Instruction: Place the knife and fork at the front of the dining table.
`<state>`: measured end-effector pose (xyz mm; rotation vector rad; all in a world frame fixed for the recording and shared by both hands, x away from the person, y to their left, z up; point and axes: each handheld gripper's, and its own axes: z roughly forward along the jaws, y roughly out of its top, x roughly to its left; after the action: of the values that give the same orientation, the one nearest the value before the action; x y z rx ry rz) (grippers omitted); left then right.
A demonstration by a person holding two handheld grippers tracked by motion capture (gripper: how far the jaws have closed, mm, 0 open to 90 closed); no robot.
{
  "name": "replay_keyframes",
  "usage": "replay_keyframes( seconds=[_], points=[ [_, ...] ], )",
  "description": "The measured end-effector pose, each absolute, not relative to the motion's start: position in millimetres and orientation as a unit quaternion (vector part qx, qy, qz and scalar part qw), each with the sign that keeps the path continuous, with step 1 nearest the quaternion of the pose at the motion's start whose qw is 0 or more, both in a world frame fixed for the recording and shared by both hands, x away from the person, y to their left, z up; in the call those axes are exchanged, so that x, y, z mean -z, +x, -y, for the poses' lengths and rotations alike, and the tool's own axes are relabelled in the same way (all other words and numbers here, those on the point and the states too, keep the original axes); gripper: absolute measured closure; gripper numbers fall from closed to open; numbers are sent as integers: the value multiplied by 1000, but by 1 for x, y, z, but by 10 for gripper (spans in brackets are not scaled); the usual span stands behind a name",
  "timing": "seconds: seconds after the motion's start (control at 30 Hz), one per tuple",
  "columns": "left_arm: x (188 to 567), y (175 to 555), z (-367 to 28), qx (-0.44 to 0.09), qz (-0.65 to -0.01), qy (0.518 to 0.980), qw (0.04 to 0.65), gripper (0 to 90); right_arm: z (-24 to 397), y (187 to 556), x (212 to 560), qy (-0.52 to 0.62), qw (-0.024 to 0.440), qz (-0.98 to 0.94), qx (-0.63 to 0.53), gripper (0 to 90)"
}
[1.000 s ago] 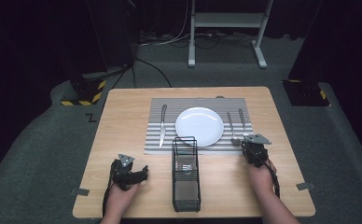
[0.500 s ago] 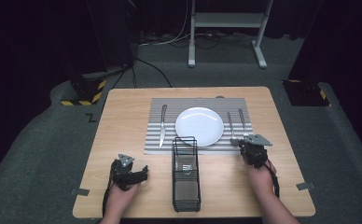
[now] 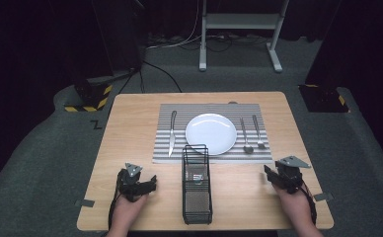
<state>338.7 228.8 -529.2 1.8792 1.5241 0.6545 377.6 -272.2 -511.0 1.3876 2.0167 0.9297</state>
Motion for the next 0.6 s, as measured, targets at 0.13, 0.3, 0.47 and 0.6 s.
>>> replay_keyframes(
  seconds=[0.13, 0.3, 0.47, 0.6],
  points=[
    [529, 338, -229, -248, -578, 712, 313, 129, 285, 364, 517, 518, 249, -748, -333, 418],
    [529, 338, -228, -248, -578, 712, 313, 130, 297, 353, 523, 518, 246, -750, -331, 274],
    [529, 338, -228, -248, -578, 712, 313, 131, 296, 351, 524, 512, 230, -760, -326, 144],
    [529, 338, -228, -249, -578, 711, 313, 132, 296, 350, 524, 516, 230, -758, -326, 142]
  ],
)
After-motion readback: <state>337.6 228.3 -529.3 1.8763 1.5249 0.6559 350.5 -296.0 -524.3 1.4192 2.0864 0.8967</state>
